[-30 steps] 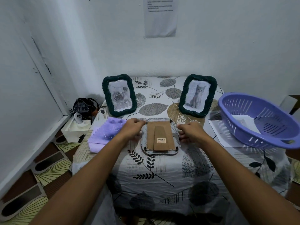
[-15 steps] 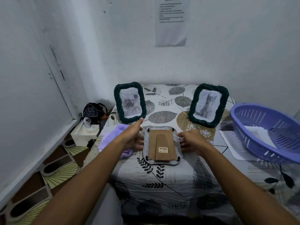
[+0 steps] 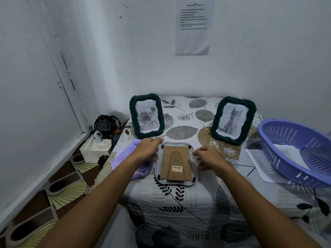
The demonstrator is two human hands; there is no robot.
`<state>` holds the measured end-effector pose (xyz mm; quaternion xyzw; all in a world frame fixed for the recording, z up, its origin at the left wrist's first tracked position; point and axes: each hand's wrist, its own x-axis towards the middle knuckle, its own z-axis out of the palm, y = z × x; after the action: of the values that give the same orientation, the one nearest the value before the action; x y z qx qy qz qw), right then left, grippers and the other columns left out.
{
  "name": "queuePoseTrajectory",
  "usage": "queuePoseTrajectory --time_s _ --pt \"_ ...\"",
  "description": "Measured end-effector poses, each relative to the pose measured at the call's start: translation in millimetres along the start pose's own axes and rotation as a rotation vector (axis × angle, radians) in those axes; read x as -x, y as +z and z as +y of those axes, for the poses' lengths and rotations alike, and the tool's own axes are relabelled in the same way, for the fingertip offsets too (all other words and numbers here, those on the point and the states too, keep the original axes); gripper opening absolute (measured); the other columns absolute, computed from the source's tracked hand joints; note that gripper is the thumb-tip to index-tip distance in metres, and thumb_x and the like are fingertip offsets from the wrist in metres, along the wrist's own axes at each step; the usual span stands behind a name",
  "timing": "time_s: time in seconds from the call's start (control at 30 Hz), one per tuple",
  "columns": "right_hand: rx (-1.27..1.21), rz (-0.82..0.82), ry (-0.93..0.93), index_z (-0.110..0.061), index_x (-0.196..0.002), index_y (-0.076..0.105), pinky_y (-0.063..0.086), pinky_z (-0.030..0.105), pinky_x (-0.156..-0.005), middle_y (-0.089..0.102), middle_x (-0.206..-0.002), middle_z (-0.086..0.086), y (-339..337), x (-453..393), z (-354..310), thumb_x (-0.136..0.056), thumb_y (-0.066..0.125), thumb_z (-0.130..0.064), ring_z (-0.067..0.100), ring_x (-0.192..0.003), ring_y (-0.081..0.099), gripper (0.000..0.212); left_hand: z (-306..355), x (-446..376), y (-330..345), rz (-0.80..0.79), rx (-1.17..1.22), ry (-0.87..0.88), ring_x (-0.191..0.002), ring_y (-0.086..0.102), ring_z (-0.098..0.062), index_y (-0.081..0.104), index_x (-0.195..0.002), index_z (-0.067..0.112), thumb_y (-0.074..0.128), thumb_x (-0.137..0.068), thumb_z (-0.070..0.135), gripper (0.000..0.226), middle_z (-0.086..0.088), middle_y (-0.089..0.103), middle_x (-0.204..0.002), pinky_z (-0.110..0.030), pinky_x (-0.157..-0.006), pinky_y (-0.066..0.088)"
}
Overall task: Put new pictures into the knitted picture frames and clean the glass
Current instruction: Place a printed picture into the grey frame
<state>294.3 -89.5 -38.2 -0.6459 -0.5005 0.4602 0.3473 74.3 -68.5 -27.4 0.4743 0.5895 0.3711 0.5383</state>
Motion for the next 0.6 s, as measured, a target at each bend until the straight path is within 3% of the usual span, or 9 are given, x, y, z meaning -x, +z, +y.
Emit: queuePoseTrajectory --time_s 0.1,0.27,0.33,0.47,0.53,0.6 --pt "-0.011 -0.078 -0.009 0.0 -0.094 0.062 0.051 0.029 -0.049 0.059 -0.069 0.012 8 6 -6 -0.093 0.053 -0.008 0.022 -0.057 0.059 0.012 -3 7 13 -0.047 -0.041 0.051 -0.065 0.056 -0.026 0.055 -0.105 0.003 0.055 -0.095 0.037 0.035 -0.02 0.06 -0.09 -0.031 -0.056 0.048" --pt "-0.101 -0.182 0.099 -0.004 -0.088 0.059 0.053 0.031 -0.05 0.058 -0.054 0.007 23 9 -10 -0.093 0.05 -0.004 0.024 -0.052 0.058 0.011 -11 19 32 -0.07 0.073 -0.041 -0.055 0.06 -0.022 0.05 -0.113 0.009 0.049 -0.098 0.039 0.034 -0.019 0.056 -0.09 -0.029 -0.051 0.051" --pt "-0.153 -0.18 0.12 -0.004 -0.087 0.059 0.046 0.025 -0.044 0.057 -0.053 0.006 26 7 -9 -0.091 0.052 -0.002 0.021 -0.049 0.054 0.008 -13 21 35 -0.04 0.157 -0.053 -0.057 0.064 -0.024 0.049 -0.114 0.008 0.047 -0.099 0.036 0.032 -0.02 0.059 -0.09 -0.029 -0.051 0.053" --pt "-0.206 -0.167 0.13 -0.003 -0.091 0.059 0.029 0.019 -0.04 0.057 -0.052 0.004 27 4 -5 -0.084 0.059 0.007 0.013 -0.04 0.048 0.012 -10 18 28 0.0 0.245 -0.081 -0.079 0.065 -0.032 0.053 -0.114 0.007 0.045 -0.099 0.038 0.036 -0.026 0.064 -0.105 -0.039 -0.069 0.056" --pt "-0.209 -0.157 0.147 -0.001 -0.103 0.057 0.031 0.02 -0.038 0.06 -0.065 0.011 28 2 -4 -0.082 0.061 0.01 0.014 -0.042 0.05 0.024 -9 16 25 0.024 0.231 -0.059 -0.072 0.064 -0.029 0.055 -0.109 0.008 0.045 -0.099 0.037 0.033 -0.021 0.066 -0.098 -0.036 -0.066 0.055" --pt "-0.242 -0.152 0.183 -0.002 -0.108 0.057 0.033 0.019 -0.036 0.061 -0.074 0.013 29 -1 -2 -0.083 0.06 0.011 0.013 -0.045 0.05 0.028 -12 14 23 0.037 0.254 -0.014 -0.053 0.052 -0.02 0.054 -0.097 0.011 0.046 -0.099 0.033 0.023 -0.009 0.06 -0.072 -0.029 -0.052 0.044"
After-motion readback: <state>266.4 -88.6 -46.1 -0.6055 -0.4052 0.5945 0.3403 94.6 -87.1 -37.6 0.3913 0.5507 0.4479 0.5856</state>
